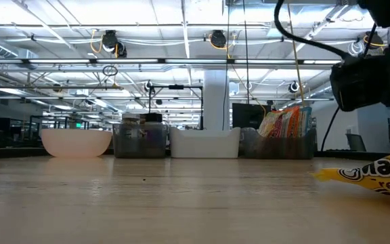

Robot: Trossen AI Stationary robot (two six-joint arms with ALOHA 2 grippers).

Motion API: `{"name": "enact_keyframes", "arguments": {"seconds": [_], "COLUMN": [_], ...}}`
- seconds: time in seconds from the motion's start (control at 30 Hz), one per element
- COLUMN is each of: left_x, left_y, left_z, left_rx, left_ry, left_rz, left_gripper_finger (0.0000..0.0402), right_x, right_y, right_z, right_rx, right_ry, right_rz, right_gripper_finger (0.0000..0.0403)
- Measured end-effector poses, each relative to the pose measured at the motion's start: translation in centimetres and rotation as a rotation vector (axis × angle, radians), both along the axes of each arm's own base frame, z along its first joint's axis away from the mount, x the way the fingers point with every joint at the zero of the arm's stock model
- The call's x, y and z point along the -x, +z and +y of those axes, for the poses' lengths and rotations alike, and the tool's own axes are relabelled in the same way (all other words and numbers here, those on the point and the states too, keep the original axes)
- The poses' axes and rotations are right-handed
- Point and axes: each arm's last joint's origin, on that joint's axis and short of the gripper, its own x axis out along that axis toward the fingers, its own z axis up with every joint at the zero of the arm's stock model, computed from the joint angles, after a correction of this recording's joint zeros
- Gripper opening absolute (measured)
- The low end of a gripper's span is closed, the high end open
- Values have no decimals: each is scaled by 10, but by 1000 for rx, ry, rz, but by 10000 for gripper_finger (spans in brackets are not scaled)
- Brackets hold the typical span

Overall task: Pick & Place Food Item
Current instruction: Put the yellow noodle pack into the right black bin

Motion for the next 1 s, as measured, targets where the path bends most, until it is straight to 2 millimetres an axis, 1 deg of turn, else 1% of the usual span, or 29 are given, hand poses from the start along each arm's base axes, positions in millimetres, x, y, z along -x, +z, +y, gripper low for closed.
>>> {"name": "enact_keyframes", "arguments": {"seconds": [0.2,0.33,0.43,0.57,0.67,0.8,0.83,1.0], "left_x": [-4,-6,-8,-11,-12,-13,-13,-12], "left_y": [0,0,0,0,0,0,0,-2], "left_z": [6,11,15,20,22,24,24,25], "left_rx": [-10,-14,-20,-33,-38,-44,-44,-63], "left_ry": [38,49,56,61,65,68,68,60], "left_rz": [-7,-8,-12,-19,-21,-23,-23,-12], "left_gripper_finger": [271,271,271,271,271,271,271,271], "right_x": [-6,-7,-7,-8,-9,-9,-9,-11], "right_y": [-6,-5,-5,-5,-5,-5,-5,-4], "right_z": [4,4,4,4,3,2,2,1], "right_rx": [-18,-18,-17,-1,20,28,32,33], "right_ry": [10,21,21,-6,-42,-51,-55,-75], "right_rz": [-22,-50,-54,-60,-68,-75,-81,-104], "right_gripper_finger": [214,197,169,122,83,22,12,4]}}
